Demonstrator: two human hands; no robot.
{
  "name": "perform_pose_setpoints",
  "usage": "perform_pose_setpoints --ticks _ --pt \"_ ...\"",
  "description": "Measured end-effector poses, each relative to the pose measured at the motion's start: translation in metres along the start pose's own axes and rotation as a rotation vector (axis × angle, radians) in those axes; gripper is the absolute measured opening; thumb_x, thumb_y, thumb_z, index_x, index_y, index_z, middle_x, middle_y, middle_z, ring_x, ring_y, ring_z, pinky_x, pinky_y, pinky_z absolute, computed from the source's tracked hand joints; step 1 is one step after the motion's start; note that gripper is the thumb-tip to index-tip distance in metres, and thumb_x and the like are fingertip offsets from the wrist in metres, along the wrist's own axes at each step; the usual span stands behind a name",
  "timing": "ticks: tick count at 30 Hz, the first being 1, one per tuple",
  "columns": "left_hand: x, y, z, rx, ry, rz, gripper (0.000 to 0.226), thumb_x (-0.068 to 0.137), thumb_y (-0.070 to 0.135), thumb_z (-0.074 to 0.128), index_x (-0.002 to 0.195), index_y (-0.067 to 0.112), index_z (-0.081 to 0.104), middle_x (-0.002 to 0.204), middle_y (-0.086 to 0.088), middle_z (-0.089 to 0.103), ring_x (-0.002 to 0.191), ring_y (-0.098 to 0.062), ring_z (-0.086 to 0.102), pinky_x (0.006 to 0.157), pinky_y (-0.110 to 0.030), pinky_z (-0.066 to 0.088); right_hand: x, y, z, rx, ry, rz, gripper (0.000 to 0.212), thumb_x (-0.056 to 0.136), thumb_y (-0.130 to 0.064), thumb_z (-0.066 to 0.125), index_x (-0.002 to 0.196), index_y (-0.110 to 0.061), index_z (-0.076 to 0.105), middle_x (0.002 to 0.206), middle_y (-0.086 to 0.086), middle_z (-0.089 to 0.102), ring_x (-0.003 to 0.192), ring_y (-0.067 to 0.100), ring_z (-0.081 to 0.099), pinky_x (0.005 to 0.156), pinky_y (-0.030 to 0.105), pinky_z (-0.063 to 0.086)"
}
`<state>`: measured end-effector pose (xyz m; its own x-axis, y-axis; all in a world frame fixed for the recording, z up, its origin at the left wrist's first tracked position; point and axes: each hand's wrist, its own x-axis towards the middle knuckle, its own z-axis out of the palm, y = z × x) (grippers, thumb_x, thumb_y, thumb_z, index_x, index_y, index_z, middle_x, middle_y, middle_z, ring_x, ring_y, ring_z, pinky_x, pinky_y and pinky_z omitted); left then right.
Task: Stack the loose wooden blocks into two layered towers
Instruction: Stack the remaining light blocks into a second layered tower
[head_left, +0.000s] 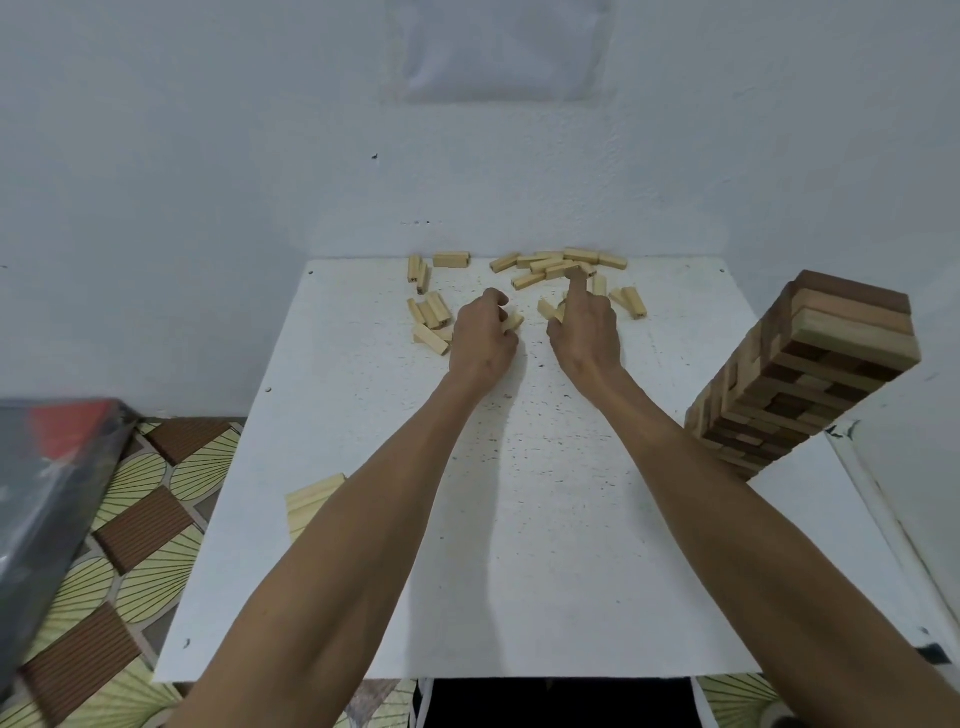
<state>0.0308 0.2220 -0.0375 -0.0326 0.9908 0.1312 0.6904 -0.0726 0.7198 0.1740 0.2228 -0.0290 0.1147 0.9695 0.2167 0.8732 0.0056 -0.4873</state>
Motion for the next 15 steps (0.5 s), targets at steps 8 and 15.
perform_pose_setpoints --ticks 8,15 --pt "-0.043 0.022 -0.017 -0.125 0.071 -0.003 0.046 0.085 -0.002 0.065 0.129 0.007 0.057 0.111 -0.008 0.068 0.099 -0.024 0.064 0.086 -0.043 0.057 -0.046 -0.005 -0.038 0.245 -0.075 0.008 0.073 0.092 0.007 0.06 0.155 -0.014 0.031 0.106 0.005 0.056 0.09 0.023 0.058 0.07 0.039 0.053" --pt "-0.14 0.029 -0.032 -0.203 0.152 0.091 0.044 0.085 0.0 0.064 0.127 0.009 0.06 0.107 -0.001 0.068 0.096 -0.015 0.063 0.084 -0.032 0.055 -0.135 0.002 -0.068 0.359 -0.149 -0.067 0.079 0.089 0.001 0.071 0.155 -0.015 0.03 0.107 0.001 0.062 0.093 0.019 0.063 0.075 0.034 0.056"
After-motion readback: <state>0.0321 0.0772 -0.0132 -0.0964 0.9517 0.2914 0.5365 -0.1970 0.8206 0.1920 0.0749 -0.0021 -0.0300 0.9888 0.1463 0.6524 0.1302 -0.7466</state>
